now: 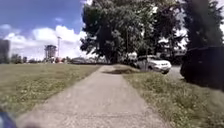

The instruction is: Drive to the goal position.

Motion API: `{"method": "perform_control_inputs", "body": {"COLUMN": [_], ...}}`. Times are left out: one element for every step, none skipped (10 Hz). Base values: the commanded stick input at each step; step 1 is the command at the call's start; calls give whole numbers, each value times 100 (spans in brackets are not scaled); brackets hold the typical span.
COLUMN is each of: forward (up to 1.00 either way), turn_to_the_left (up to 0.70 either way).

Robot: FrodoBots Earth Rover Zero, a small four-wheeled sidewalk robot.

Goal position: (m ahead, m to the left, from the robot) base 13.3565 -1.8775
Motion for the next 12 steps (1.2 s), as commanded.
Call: {"method": "perform_control_inputs", "body": {"forward": [70, 70, 70, 70, 70, 70, 70, 70, 70, 70, 70, 70], "turn_to_the_left": [0, 0, 0, 0, 0, 0, 0, 0, 0, 0, 0, 0]}}
